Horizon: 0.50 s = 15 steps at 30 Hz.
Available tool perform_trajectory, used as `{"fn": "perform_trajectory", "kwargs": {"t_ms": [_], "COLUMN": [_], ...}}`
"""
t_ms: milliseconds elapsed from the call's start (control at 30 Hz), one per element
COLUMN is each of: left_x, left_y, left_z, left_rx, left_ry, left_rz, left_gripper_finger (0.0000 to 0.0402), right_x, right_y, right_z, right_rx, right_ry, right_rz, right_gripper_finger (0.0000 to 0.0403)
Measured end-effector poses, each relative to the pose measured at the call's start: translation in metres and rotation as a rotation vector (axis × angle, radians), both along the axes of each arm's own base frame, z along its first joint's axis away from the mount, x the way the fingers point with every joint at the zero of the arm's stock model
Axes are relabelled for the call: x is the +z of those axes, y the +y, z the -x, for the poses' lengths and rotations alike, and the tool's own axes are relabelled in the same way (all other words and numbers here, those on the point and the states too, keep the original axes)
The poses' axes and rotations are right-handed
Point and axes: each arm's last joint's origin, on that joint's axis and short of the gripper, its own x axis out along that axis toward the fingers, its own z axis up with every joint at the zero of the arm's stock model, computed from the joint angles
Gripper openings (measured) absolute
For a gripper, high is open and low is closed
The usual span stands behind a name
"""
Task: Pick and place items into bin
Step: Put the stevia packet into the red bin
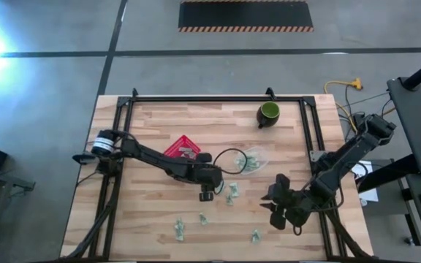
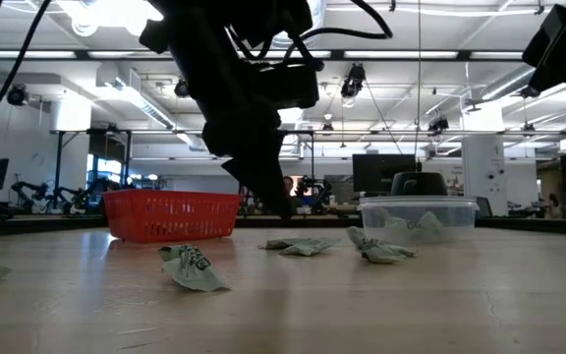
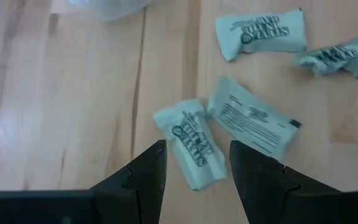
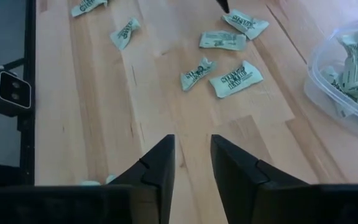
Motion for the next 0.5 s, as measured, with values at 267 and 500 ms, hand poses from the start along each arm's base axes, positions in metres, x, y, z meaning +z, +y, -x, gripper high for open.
{"fn": "perform_trajectory", "kwargs": {"t_ms": [267,500], "left_x": [-0.008,-0.0091], "left_y": [0.0012,0.0026], "left_z": [-0.007,-0.0067], "left_rx": [-0.002,-0.019], "left_ry": [-0.026,-0.023], "left_rz": [0.007,-0.007], "left_gripper_finger": [0.016,0.016], "right_x": [0.0008,0.0014], "right_y": [-0.0002,0.0002], "right_z": [-0.0008,-0.0012], "right_rx": [-0.01,-0.008], "right_ry": [-0.02,-0.028], "right_rz": [0.011,0.01], "right_gripper_finger": [0.0093,0.0086]}}
